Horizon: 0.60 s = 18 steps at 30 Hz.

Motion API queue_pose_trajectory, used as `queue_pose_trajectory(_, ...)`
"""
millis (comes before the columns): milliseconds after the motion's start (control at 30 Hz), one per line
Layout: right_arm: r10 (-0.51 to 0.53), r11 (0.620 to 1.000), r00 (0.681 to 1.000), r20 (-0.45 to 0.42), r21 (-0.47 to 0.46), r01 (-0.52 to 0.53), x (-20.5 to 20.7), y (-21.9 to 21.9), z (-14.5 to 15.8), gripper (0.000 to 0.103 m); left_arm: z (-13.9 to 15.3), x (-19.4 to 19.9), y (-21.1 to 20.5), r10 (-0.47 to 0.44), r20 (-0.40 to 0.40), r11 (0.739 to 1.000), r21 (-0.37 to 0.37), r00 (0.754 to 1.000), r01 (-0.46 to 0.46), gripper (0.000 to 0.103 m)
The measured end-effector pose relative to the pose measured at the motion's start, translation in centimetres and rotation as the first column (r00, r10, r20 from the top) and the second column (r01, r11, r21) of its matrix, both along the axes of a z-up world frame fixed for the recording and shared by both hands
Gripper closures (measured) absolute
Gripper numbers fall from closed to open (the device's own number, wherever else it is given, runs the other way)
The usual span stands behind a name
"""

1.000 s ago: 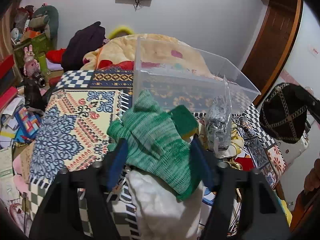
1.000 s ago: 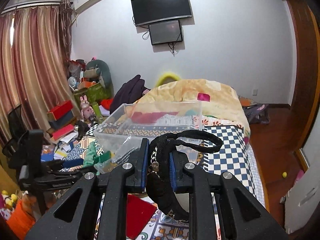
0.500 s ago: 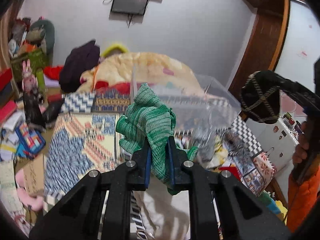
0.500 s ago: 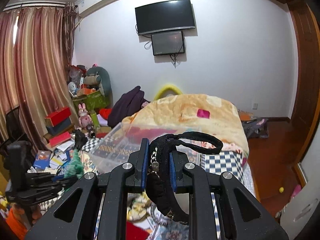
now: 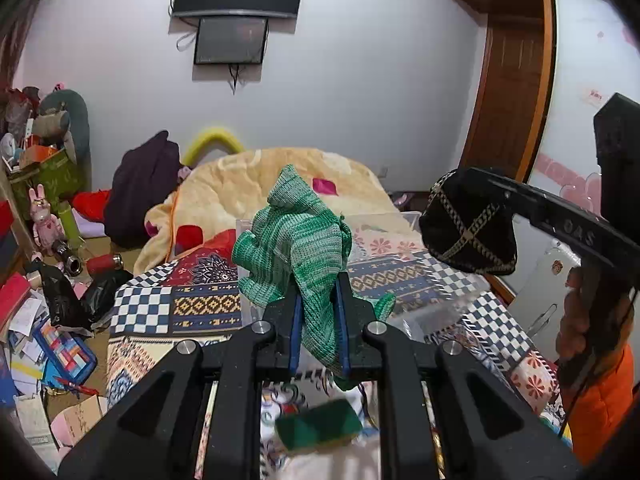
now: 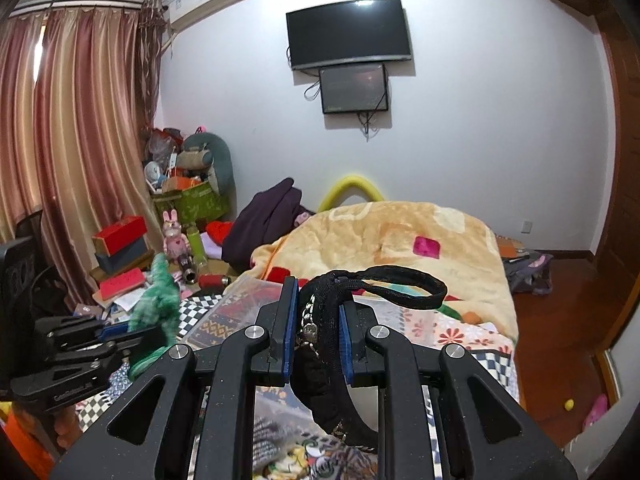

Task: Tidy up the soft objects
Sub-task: 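Lower the glove into the clear box with the left tool while the right tool drops the bag in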

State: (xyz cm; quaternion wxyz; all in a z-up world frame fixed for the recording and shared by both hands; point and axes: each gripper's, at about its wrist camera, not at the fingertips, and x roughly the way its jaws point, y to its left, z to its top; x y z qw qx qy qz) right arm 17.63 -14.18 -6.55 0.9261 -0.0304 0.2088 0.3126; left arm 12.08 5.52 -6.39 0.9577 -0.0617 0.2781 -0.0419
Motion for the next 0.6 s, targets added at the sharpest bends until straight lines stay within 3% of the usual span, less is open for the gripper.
queue_pose_trajectory(133, 0.009, 0.999, 0.999, -0.040, -0.037, -0.010, 1.3, 1.1, -1.4, 0.087, -1.1, 2.9, 0.0, -0.002, -0.051, 1.000, 0.025, 0.999, 0.003, 0.089)
queue_pose_trajectory(333, -0.006, 0.994, 0.993, -0.117, -0.111, -0.007, 3.1, 1.9, -4.2, 0.087, -3.5, 5.8, 0.1, -0.022, -0.134, 1.000, 0.004, 0.991, 0.023, 0.089)
queue_pose_trajectory(600, -0.019, 0.987, 0.982, -0.190, -0.157, -0.011, 3.8, 1.5, -5.8, 0.087, -5.1, 8.0, -0.7, -0.036, -0.199, 0.999, 0.027, 0.979, 0.042, 0.088)
